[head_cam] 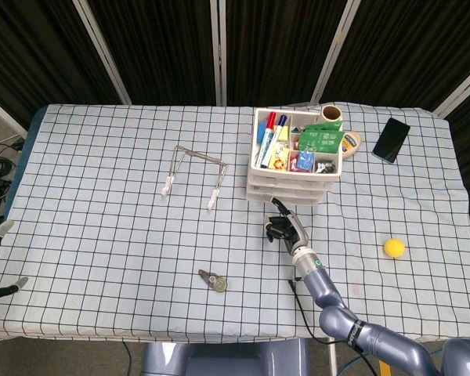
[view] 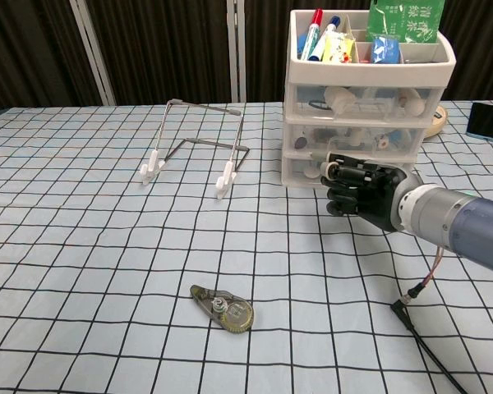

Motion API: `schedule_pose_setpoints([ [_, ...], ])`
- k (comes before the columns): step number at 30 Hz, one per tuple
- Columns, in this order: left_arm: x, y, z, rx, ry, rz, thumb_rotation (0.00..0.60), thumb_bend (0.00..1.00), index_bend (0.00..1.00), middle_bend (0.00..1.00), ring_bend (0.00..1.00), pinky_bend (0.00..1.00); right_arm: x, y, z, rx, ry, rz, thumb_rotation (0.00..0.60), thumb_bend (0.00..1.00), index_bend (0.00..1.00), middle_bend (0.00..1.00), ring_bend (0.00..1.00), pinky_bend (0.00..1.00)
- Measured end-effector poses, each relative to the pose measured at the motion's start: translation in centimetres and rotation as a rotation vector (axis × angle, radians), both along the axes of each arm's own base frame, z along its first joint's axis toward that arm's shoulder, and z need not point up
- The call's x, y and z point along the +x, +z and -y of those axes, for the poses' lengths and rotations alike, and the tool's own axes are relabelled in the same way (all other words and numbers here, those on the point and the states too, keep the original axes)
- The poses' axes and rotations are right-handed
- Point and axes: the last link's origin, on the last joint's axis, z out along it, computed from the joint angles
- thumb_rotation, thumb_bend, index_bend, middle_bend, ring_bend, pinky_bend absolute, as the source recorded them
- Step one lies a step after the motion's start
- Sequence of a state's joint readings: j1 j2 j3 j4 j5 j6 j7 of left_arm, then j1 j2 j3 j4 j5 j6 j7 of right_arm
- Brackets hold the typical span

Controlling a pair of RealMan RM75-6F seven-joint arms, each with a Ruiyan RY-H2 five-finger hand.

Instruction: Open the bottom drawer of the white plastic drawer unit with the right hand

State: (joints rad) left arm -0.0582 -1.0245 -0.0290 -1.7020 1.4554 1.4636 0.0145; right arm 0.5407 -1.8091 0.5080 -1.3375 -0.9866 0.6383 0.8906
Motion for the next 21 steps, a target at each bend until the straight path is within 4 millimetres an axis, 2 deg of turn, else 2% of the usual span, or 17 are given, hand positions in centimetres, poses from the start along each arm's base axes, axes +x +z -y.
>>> schedule_pose_setpoints([
  [10,0.0,0.1,0.0,0.001,0.002,0.002,0.600,0.08,0.00,0.00,0.00,0.00,0.1,0.3,-0.1,-0.022,0.001,-0.003,0.600,0.51,0.19,0.90,0.93,0.81],
  [21,0.3,-0.1,0.2,-0.002,-0.011,-0.003,0.600,0.08,0.00,0.00,0.00,0.00,-0.6,0.0,-1.9,-0.050,-0.035,-0.025,0.600,0.51,0.12,0.90,0.93,0.81],
])
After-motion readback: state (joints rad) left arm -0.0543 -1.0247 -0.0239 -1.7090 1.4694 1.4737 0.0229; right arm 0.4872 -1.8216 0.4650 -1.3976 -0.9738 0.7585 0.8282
